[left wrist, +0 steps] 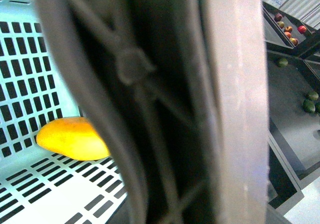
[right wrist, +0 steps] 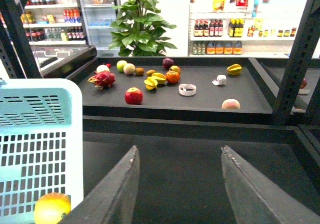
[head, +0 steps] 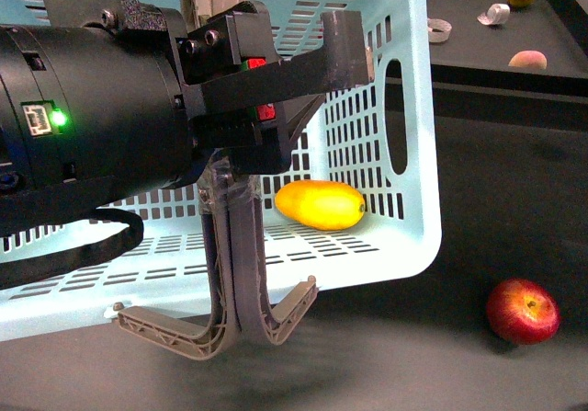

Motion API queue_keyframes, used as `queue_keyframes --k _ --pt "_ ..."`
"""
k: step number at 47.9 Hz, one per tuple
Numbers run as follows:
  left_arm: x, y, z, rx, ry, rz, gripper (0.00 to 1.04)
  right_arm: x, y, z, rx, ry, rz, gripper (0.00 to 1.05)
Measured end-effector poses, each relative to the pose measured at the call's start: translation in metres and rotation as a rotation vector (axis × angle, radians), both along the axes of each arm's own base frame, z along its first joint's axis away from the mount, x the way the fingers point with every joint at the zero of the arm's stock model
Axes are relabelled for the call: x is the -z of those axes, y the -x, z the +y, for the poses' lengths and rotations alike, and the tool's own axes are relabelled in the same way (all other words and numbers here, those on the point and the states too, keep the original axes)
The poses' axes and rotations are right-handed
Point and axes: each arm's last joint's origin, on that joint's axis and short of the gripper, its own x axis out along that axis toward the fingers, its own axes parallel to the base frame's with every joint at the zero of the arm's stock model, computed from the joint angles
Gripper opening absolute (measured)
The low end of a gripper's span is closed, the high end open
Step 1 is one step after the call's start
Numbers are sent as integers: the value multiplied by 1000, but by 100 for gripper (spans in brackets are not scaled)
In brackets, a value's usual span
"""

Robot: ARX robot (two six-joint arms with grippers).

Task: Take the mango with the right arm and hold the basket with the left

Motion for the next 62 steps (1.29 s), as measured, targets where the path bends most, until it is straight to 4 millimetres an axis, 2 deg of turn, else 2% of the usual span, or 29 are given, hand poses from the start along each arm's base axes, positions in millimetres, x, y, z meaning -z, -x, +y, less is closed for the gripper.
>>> queue_keyframes --k 8,14,21,51,62 --pt "0 0 0 0 1 1 17 5 5 0 3 13 7 26" --pt "0 0 0 -1 0 0 17 8 10 0 4 19 3 1" --pt "0 0 0 -1 0 0 17 15 13 0 4 21 -4 2" --pt "0 0 0 -2 0 0 17 15 25 0 3 21 -9 2" --pt "0 0 0 -4 0 0 17 18 36 0 1 22 -5 2"
